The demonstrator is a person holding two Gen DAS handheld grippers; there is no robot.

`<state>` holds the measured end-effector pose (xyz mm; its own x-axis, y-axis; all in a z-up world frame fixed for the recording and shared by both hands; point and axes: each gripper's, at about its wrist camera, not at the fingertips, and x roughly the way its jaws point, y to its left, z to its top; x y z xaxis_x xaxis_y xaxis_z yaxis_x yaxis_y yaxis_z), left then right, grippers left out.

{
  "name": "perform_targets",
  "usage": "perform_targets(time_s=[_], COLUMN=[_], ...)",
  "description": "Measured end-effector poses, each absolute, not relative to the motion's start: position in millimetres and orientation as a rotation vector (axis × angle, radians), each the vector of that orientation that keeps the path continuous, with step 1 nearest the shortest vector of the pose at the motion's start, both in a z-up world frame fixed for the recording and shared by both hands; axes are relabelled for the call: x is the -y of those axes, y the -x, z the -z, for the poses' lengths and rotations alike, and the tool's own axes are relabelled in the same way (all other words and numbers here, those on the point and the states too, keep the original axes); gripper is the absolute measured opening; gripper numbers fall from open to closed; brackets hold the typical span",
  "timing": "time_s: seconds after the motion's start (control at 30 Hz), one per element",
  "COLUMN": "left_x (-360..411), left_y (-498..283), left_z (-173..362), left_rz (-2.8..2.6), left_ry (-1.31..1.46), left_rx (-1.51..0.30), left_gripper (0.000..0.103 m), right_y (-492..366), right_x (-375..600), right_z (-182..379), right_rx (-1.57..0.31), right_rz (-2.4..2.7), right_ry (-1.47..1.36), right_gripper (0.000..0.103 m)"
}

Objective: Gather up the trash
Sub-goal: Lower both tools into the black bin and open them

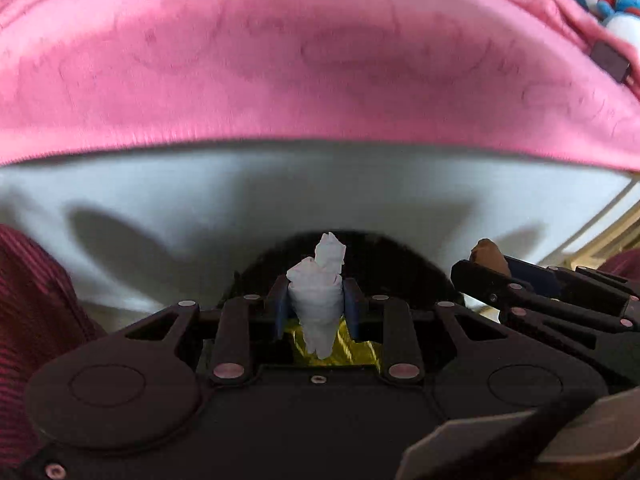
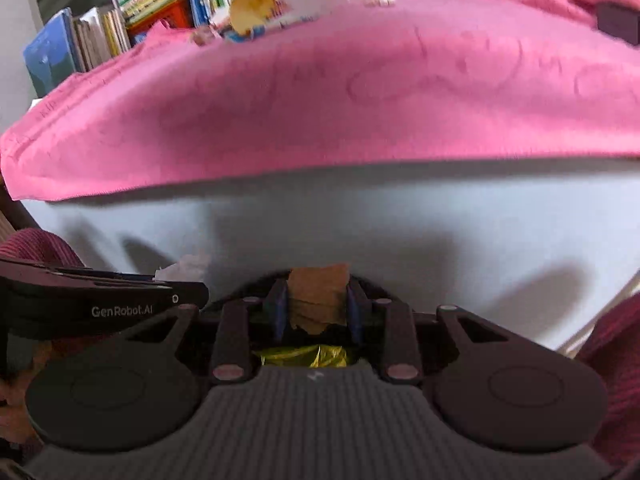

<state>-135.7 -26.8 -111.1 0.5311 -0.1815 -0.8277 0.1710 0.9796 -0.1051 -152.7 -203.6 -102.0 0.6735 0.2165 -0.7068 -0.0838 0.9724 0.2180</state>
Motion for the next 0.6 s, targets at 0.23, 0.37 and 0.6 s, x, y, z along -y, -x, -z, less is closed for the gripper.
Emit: perform_targets(time_s=[0.23, 0.37, 0.6], left_x=[28, 29, 30], left_y=[129, 126, 122], left_z=[130, 138, 150], left_rz=[0.203, 0.196, 0.191], left_ry=[-0.001, -0.007, -0.019], left_rx=[-1.074, -1.116, -1.176], left_gripper=[0.026, 0.027, 0.027], right_y=[152, 150, 149], right_x=[205, 204, 202], right_z=[116, 124, 135], right_rx=[-0.876, -0.907, -0.954], right_rz=[-0.151, -0.143, -0.138], right_ry=[-0.185, -0.192, -0.190], right_gripper=[0.035, 0.035, 0.036])
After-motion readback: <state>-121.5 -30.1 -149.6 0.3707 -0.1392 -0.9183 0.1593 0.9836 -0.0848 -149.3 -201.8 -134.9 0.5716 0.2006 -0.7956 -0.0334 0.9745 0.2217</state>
